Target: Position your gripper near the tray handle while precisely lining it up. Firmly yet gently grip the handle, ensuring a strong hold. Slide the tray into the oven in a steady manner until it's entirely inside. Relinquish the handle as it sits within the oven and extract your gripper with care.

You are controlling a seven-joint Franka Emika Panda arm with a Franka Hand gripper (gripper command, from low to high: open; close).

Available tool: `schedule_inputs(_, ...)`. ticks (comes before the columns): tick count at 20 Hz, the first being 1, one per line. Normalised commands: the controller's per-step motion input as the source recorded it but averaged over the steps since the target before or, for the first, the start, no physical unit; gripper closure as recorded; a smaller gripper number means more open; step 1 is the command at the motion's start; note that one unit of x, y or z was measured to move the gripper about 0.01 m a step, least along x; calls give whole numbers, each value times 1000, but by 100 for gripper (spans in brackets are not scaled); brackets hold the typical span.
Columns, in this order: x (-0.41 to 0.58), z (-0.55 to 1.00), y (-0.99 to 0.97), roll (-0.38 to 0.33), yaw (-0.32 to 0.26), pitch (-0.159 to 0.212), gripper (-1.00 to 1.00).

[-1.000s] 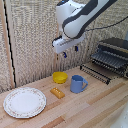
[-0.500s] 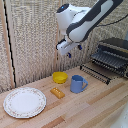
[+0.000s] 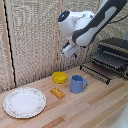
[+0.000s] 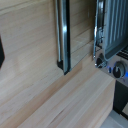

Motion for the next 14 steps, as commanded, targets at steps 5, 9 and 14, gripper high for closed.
schedule_inputs(5, 74, -185, -407, -263, 134, -6, -100)
schedule_inputs(9, 124, -159, -388, -254, 128, -17, -100)
schedule_inputs(14, 107, -83, -377, -235, 62, -51, -100)
